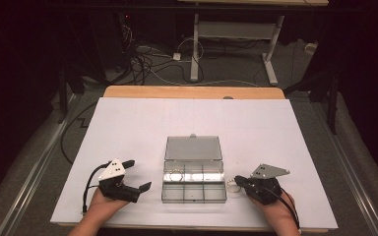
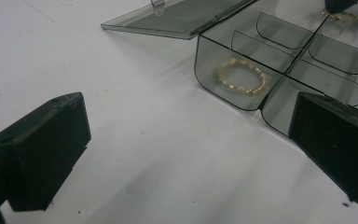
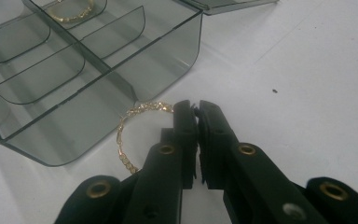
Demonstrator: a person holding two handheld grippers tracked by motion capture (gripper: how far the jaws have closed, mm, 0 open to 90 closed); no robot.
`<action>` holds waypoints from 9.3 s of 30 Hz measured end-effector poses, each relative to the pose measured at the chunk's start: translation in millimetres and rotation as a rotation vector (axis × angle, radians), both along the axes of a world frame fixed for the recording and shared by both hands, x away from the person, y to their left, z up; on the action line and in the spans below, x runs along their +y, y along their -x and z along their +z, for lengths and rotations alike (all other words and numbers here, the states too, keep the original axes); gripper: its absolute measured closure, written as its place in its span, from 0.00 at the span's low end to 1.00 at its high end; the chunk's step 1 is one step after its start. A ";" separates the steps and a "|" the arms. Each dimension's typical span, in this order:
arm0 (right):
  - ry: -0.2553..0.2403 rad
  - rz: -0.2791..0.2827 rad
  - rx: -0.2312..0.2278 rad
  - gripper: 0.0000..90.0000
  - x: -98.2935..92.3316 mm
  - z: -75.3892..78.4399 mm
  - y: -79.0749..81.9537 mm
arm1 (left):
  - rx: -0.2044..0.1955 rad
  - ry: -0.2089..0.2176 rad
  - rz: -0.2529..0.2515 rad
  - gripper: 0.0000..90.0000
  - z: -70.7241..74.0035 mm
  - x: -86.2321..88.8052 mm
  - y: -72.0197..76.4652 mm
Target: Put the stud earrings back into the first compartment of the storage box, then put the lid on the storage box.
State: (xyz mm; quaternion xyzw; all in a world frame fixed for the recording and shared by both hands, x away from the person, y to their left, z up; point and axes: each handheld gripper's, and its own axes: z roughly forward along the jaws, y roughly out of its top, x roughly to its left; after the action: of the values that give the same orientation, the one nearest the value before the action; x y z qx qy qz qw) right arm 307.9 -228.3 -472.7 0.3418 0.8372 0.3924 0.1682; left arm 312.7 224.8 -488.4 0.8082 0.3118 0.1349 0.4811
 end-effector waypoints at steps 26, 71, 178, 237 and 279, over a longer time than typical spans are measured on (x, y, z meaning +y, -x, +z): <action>-0.055 0.022 -0.070 0.98 9.5 30.8 1.4 | 0.000 0.000 0.003 0.00 0.0 0.1 0.2; -0.010 0.216 -0.070 0.98 119.3 45.0 -23.8 | -0.004 0.003 -0.003 0.00 0.2 0.5 0.6; -0.181 -0.066 -0.073 0.01 25.4 5.4 -31.5 | 0.032 0.066 0.061 0.00 7.0 -6.2 -16.4; -0.246 -0.126 0.267 0.11 65.5 -6.4 -121.0 | 0.137 0.058 0.059 0.00 3.1 -61.9 -105.1; -0.270 -0.118 0.087 0.59 49.2 10.2 -95.4 | 0.124 0.091 0.028 0.35 13.4 -62.2 -97.8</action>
State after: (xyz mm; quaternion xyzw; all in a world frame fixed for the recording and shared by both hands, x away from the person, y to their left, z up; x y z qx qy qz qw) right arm 403.3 -179.0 -462.5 0.4266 0.7617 0.4757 0.1071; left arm 410.5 162.5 -475.0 0.7880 0.3579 0.0770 0.4950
